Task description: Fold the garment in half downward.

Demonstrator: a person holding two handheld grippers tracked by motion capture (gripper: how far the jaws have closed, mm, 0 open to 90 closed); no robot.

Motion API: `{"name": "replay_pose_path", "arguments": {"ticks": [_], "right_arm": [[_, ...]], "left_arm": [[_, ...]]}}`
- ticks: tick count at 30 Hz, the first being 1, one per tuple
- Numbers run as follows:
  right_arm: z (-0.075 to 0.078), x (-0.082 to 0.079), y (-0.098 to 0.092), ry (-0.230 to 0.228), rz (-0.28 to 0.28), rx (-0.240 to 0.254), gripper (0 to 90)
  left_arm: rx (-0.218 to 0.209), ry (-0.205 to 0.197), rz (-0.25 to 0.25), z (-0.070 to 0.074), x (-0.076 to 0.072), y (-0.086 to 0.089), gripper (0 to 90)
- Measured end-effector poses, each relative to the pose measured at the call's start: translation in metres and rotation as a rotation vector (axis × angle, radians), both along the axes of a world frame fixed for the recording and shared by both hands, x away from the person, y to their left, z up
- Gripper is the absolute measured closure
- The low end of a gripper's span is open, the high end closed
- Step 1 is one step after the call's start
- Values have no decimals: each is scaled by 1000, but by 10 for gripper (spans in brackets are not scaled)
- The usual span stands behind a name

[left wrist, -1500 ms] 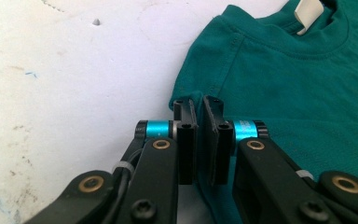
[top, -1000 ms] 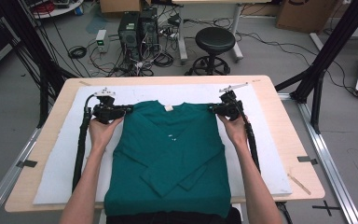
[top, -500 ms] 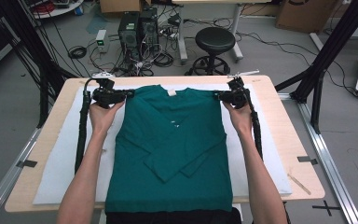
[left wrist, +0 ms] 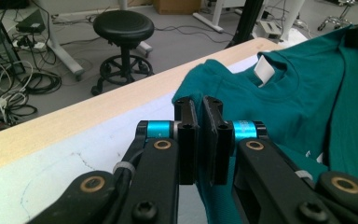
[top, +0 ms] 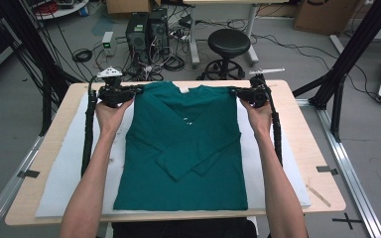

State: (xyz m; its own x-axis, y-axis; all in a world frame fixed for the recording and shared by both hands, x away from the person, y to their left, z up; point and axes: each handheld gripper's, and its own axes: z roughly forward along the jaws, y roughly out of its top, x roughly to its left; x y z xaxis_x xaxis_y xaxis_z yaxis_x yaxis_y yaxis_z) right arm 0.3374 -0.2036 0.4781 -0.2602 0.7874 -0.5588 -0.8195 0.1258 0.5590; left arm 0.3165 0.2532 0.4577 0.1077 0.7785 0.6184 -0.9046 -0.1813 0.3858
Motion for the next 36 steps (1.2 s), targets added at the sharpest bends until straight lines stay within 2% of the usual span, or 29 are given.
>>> {"name": "replay_pose_path", "arguments": {"ticks": [5,9,11,13,15,17,20,23,25,27,28,32,34,36], "right_arm": [[-4,-1,2,5,-10,-24,854],[-9,5,9,30,-74,-56,854],[-12,9,11,10,-71,-54,854],[-15,16,10,31,-45,-66,854],[-17,19,9,63,-45,-81,854],[-25,21,9,31,-43,-75,853],[-33,24,7,57,-53,-99,853],[-44,27,5,42,-73,-108,852],[-52,30,5,54,-113,-126,851],[-62,33,5,19,-106,-130,851],[-66,34,5,28,-109,-138,851],[-83,46,3,37,-102,-147,851],[-91,51,3,32,-121,-147,851],[-101,55,2,27,-107,-148,851]], "left_arm": [[8,13,9,-6,8,5,848],[21,37,21,-12,20,10,847],[23,47,36,-15,23,11,847],[33,48,34,-19,24,11,847],[47,48,38,-23,25,10,846],[55,47,51,-28,27,9,846],[74,58,58,-37,31,9,846],[85,47,85,-49,36,10,846],[96,37,119,-57,40,11,846],[104,44,126,-66,45,12,845],[109,46,132,-69,47,12,845],[123,47,114,-86,57,12,845],[121,49,119,-93,62,11,845],[120,43,125,-102,66,11,846]]}}
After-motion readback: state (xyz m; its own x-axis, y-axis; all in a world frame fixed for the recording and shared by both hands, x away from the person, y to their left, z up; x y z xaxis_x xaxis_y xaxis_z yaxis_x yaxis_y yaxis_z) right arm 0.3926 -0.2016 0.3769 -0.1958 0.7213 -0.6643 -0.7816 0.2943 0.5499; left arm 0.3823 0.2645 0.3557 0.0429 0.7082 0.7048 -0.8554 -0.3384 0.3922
